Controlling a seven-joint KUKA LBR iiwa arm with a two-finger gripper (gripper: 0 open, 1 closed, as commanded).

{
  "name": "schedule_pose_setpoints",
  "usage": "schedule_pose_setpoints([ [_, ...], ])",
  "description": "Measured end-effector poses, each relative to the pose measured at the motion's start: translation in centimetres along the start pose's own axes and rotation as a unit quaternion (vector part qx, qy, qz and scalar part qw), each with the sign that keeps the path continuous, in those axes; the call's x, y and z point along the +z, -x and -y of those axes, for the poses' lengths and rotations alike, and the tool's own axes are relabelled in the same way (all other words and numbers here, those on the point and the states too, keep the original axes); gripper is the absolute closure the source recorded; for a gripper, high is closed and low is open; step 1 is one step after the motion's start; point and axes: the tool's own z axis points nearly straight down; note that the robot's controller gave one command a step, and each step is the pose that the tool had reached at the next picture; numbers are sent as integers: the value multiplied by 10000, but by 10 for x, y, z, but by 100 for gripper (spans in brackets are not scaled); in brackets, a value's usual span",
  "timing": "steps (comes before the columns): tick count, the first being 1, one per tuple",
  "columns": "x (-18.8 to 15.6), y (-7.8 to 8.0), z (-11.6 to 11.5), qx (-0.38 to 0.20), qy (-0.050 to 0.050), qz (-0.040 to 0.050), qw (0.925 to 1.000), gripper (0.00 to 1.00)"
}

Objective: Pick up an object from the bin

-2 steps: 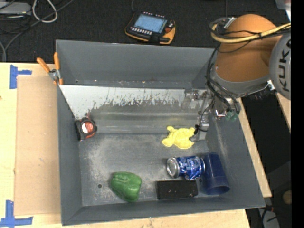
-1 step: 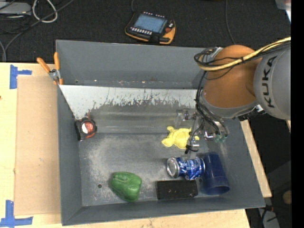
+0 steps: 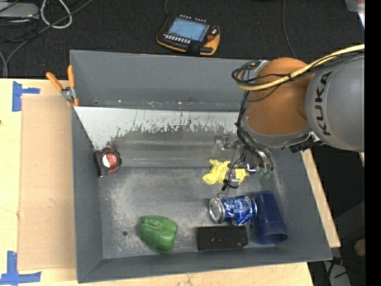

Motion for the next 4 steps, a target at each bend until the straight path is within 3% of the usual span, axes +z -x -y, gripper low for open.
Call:
schedule_pose_setpoints([
  [1, 5, 2, 3, -45, 3, -8, 10000, 0],
  [2, 12, -25, 12, -376, 5, -23, 9993, 0],
  [3, 27, 0, 1, -124, 4, 6, 9999, 0],
  [4, 23, -13, 19, -187, 5, -14, 9998, 0],
])
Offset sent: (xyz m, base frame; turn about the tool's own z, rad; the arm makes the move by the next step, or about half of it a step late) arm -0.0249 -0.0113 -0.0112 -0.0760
